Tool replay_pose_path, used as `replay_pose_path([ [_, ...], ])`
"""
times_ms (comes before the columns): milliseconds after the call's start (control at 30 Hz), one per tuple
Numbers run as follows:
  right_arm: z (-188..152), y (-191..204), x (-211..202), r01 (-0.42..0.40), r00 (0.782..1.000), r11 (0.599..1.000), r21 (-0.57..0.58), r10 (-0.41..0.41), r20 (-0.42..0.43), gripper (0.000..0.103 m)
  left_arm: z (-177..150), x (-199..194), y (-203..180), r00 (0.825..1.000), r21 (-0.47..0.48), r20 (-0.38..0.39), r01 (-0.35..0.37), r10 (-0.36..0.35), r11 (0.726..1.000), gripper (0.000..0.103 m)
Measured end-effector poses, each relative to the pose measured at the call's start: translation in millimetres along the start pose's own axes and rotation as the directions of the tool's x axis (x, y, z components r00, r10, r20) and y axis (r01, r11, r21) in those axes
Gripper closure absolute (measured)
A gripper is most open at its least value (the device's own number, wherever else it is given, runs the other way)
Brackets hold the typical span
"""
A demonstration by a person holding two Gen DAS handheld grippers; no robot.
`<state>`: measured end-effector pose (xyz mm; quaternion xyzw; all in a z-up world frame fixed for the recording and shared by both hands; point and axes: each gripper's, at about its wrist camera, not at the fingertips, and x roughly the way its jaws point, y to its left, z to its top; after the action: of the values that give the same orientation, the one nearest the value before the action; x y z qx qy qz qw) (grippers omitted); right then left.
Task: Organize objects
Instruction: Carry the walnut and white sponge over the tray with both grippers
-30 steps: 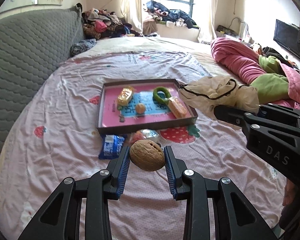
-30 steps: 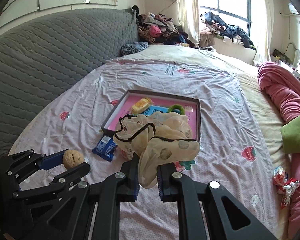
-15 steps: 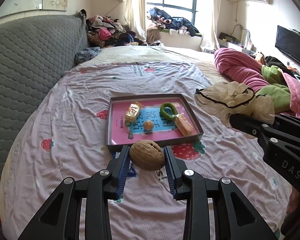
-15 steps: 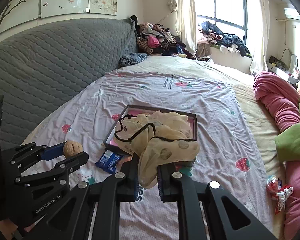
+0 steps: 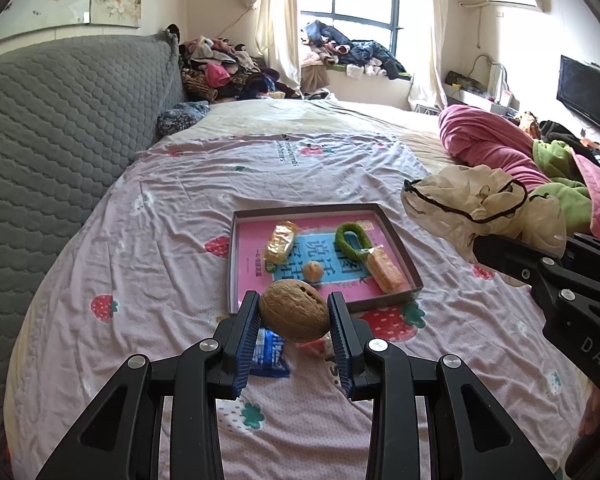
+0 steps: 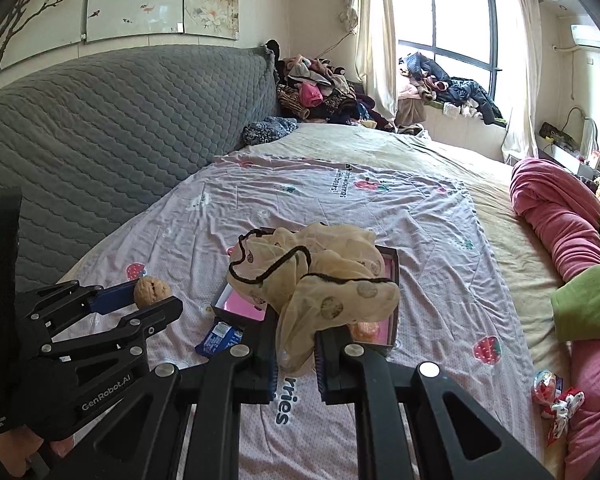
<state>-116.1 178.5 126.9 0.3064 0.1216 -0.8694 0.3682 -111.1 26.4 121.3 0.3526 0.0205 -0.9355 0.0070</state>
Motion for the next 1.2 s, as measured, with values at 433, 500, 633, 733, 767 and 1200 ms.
replay_pose_path([
  [433, 21.6, -13.9, 33.3, -0.003, 1.0, 1.0, 0.02, 0.003, 0.024, 0.088, 30.8, 44.7, 24.7, 0.999, -0.02, 0.001, -0.036, 0.036, 0.999, 0.068],
  [500, 25.1, -15.2, 43.9, -0.006, 1.0, 1.0, 0.024, 0.005, 0.027, 0.088, 35.1, 57.6, 29.0, 0.999, -0.022, 0.0, -0.038, 0.038, 0.999, 0.068],
  [633, 27.5, -20.6, 66.7, -0.004, 0.999, 0.999, 0.04, 0.002, 0.032, 0.088, 41.9, 79.6, 33.6, 0.999, -0.014, 0.005, -0.048, 0.048, 0.999, 0.068],
  [733, 25.9, -25.8, 86.2, 0.004, 0.999, 0.999, 0.048, -0.005, 0.035, 0.088, 44.4, 98.6, 37.5, 0.999, -0.021, 0.0, -0.044, 0.044, 0.999, 0.068],
  [767, 25.0, -26.1, 92.2, 0.011, 0.999, 0.999, 0.044, -0.012, 0.032, 0.088, 44.6, 104.2, 38.4, 0.999, -0.024, -0.002, -0.043, 0.043, 0.999, 0.068],
  [1200, 11.2, -41.7, 147.4, 0.015, 0.999, 0.997, 0.074, -0.018, 0.039, 0.088, 40.0, 180.6, 47.0, 0.999, -0.022, -0.022, -0.048, 0.048, 0.999, 0.068],
])
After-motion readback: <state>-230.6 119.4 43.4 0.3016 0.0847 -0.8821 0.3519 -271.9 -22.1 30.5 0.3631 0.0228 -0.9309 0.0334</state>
